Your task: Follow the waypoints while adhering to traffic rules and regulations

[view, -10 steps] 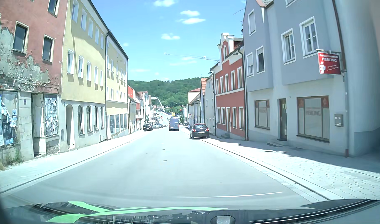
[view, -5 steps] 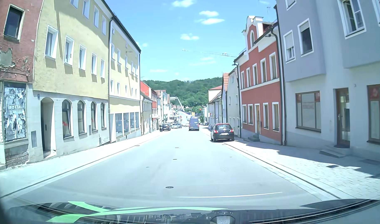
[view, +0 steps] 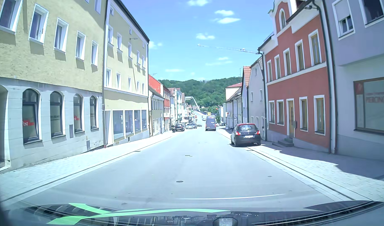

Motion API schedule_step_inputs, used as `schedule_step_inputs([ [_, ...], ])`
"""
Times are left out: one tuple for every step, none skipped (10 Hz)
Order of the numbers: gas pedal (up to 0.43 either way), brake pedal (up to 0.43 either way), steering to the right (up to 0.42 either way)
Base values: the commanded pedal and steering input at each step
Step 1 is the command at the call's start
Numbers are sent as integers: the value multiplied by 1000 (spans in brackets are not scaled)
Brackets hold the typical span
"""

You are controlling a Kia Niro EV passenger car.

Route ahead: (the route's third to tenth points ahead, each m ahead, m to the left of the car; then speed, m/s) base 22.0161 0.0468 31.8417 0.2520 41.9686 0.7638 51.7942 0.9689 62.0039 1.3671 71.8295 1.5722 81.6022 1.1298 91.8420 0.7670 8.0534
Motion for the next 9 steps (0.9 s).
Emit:
schedule_step_inputs([
  [0,0,-39],
  [0,0,-28],
  [0,0,-14],
  [0,0,-8],
  [0,0,-8],
  [0,0,-7],
  [0,0,-7],
  [0,0,-7],
  [0,0,-7],
])
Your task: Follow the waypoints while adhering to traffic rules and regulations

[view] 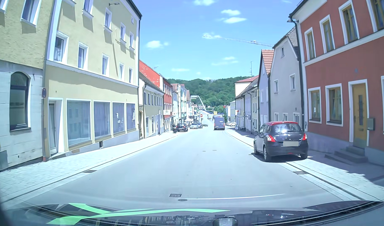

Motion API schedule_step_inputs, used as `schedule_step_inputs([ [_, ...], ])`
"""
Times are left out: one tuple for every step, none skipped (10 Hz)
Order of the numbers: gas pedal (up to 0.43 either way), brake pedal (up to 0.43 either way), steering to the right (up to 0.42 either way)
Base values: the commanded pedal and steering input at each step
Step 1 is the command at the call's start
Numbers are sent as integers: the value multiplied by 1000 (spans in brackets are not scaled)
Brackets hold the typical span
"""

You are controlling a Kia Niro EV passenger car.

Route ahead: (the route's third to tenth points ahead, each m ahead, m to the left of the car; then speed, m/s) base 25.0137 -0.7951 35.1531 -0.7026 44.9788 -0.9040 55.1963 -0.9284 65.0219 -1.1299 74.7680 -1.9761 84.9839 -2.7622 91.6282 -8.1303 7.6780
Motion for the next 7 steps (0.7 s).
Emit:
schedule_step_inputs([
  [0,0,-6],
  [0,0,-6],
  [0,0,-5],
  [0,0,-1],
  [20,0,3],
  [20,0,3],
  [110,0,3],
])
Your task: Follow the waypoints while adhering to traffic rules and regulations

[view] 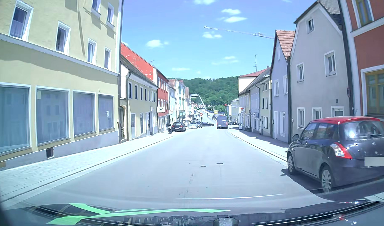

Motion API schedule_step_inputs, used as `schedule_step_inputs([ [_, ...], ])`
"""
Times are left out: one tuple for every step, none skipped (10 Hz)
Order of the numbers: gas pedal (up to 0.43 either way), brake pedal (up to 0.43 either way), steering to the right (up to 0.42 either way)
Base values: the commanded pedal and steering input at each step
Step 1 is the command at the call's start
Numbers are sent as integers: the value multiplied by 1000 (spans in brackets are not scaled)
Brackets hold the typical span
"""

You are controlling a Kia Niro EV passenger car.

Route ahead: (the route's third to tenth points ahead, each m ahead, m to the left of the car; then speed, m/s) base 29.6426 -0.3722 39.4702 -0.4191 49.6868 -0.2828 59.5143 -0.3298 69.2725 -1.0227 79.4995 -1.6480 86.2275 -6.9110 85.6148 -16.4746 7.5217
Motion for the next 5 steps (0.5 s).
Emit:
schedule_step_inputs([
  [110,0,4],
  [110,0,5],
  [110,0,8],
  [110,0,9],
  [0,0,8],
])
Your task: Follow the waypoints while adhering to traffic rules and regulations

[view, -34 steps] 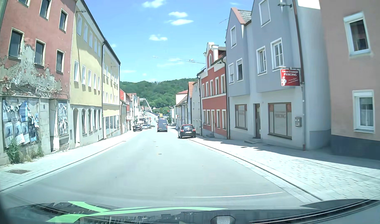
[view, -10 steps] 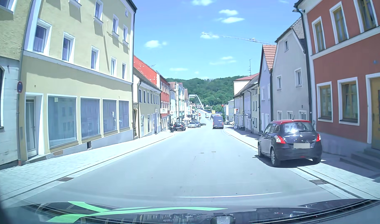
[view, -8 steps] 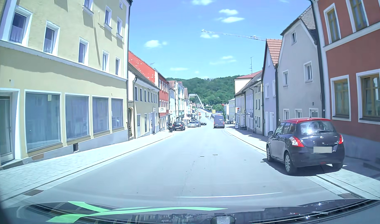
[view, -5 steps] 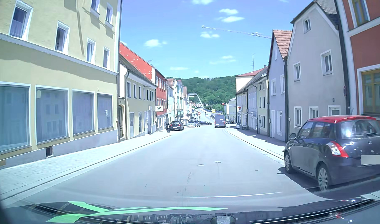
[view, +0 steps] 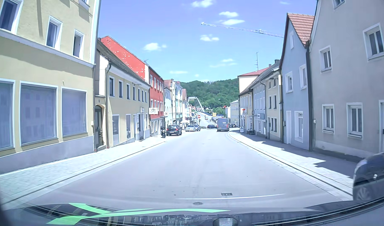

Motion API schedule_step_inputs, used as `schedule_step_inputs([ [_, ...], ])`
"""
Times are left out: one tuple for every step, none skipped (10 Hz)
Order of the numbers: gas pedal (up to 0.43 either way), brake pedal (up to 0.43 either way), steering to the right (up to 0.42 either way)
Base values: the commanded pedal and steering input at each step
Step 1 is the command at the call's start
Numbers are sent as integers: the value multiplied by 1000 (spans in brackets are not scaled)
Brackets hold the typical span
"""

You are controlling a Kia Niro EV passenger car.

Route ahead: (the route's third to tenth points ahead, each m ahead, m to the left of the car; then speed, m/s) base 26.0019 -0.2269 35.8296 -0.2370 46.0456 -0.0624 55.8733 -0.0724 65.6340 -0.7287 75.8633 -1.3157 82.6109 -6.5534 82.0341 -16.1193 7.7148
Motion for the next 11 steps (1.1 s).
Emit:
schedule_step_inputs([
  [0,0,8],
  [0,0,9],
  [0,0,8],
  [0,0,6],
  [0,0,5],
  [0,0,5],
  [0,0,5],
  [0,0,5],
  [0,0,5],
  [0,0,5],
  [0,0,4],
])
